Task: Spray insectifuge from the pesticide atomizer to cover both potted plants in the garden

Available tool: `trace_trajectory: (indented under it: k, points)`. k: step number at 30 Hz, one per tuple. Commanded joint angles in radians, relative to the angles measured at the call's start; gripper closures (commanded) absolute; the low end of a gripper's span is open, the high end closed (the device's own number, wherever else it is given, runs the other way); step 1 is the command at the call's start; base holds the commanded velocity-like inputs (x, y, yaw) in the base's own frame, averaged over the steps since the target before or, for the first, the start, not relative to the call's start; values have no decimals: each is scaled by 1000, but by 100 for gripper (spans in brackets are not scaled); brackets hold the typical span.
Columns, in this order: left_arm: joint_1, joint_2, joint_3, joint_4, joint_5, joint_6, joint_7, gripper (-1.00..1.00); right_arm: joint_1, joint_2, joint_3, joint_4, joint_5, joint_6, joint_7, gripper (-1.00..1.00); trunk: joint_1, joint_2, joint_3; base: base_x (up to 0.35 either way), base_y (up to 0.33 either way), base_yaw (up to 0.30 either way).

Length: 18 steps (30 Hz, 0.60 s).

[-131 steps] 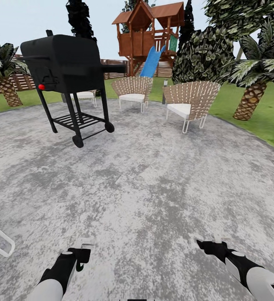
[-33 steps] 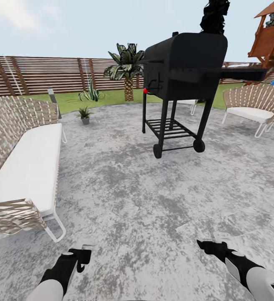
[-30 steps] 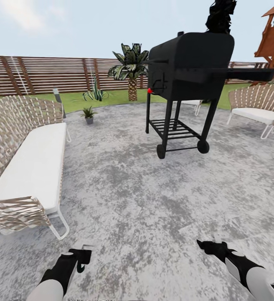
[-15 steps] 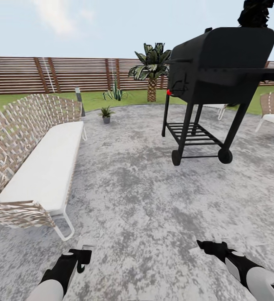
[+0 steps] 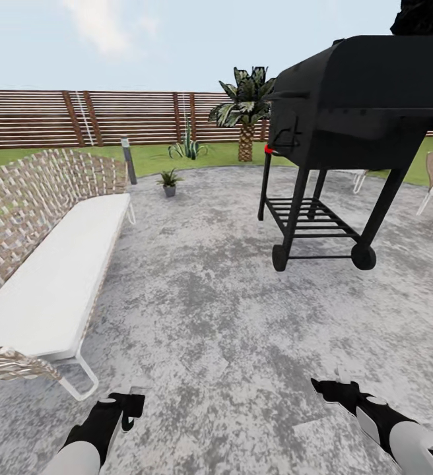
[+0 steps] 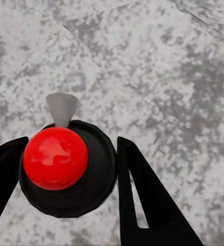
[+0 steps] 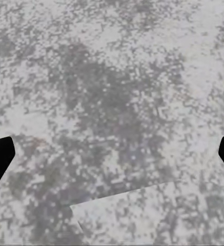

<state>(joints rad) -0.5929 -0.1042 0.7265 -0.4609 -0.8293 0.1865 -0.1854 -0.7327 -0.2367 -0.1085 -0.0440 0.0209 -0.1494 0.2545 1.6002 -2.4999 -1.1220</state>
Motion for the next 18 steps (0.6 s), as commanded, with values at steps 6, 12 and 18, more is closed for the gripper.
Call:
trace_trajectory:
  k: [6, 12, 18]
  points:
    - [-1, -2, 8, -4, -8, 4, -9, 100, 0, 0, -8, 1, 2, -2, 5, -100, 0, 0, 1, 258, -222, 0]
    - [-1, -1, 8, -4, 0, 4, -9, 100, -1, 0, -8, 1, 2, -2, 5, -100, 0, 0, 10, 242, -139, 12]
    - [-1, 0, 8, -4, 86, 4, -8, 100, -1, 0, -8, 1, 2, -2, 4, -100, 0, 0, 18, 230, -11, 124]
